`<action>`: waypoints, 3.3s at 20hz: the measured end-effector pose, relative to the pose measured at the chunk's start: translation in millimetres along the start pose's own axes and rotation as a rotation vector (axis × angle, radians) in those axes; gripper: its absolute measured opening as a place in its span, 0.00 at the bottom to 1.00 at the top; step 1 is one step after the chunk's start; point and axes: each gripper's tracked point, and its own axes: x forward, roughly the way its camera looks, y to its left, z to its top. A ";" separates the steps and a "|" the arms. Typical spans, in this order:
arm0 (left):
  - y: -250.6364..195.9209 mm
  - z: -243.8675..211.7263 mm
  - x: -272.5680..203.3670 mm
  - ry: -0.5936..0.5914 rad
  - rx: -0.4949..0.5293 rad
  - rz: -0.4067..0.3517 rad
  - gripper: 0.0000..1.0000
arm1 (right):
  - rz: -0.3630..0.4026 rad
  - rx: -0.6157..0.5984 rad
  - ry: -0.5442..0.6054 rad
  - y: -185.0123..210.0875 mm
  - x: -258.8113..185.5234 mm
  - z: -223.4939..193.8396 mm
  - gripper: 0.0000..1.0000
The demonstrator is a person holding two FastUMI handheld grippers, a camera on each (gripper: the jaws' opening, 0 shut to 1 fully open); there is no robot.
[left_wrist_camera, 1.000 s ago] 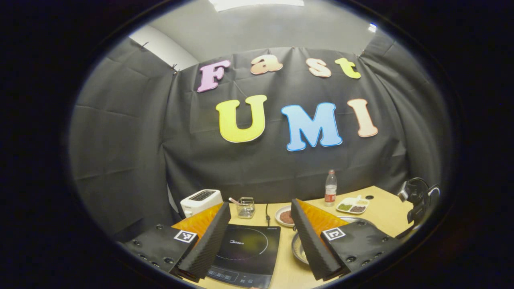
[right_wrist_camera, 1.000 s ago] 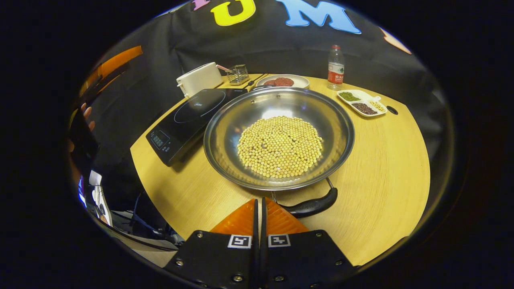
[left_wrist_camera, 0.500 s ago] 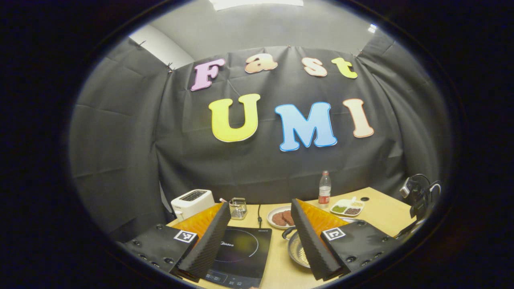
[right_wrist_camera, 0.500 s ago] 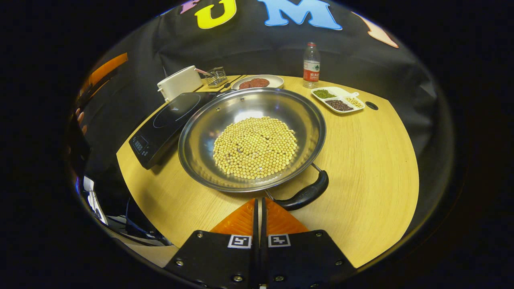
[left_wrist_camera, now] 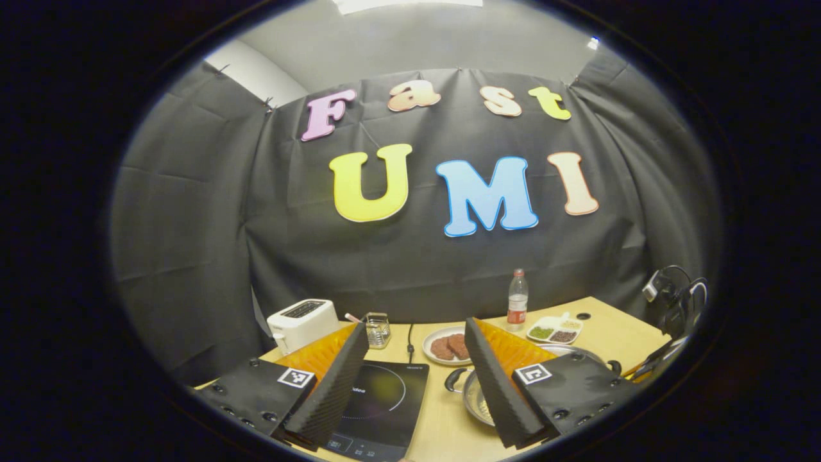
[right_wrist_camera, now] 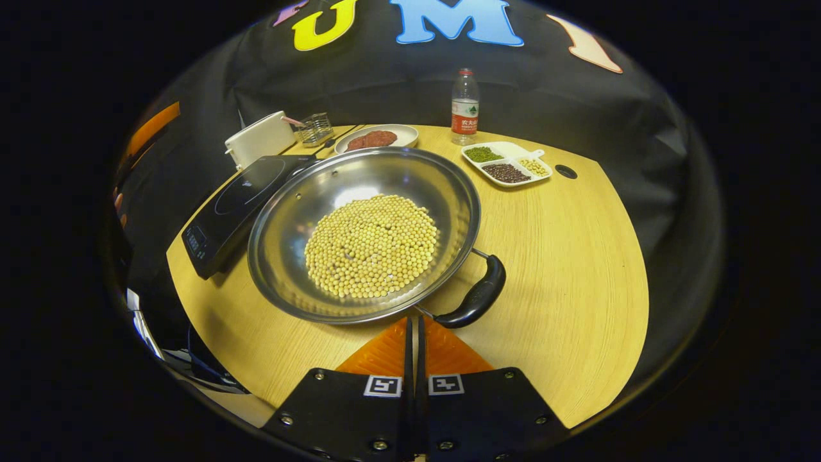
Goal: First push the handle of the pot to place it horizontally, then grasp the pot with both hands and set it on the induction cooktop.
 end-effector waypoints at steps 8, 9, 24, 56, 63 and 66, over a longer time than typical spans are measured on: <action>-12.4 -17.0 8.4 0.038 0.006 -0.001 0.98 | -0.085 0.041 -0.051 -35.2 12.8 19.6 0.01; -14.6 -19.9 10.4 0.043 0.007 -0.003 0.98 | -0.100 0.049 -0.063 -39.1 13.1 21.4 0.01; -68.8 -99.6 71.9 0.216 -0.013 -0.197 0.98 | -0.273 0.253 -0.379 -76.4 -27.6 79.8 0.94; -97.4 -249.1 131.4 0.626 -0.055 -0.213 0.69 | -0.238 0.263 -0.185 -73.1 53.2 68.8 0.56; -91.4 -239.9 132.3 0.596 -0.072 -0.218 0.65 | -0.262 0.255 -0.198 -70.0 33.0 74.1 0.56; -88.3 -221.9 123.0 0.590 -0.077 -0.227 0.69 | -0.282 0.267 -0.205 -61.8 21.9 77.3 0.56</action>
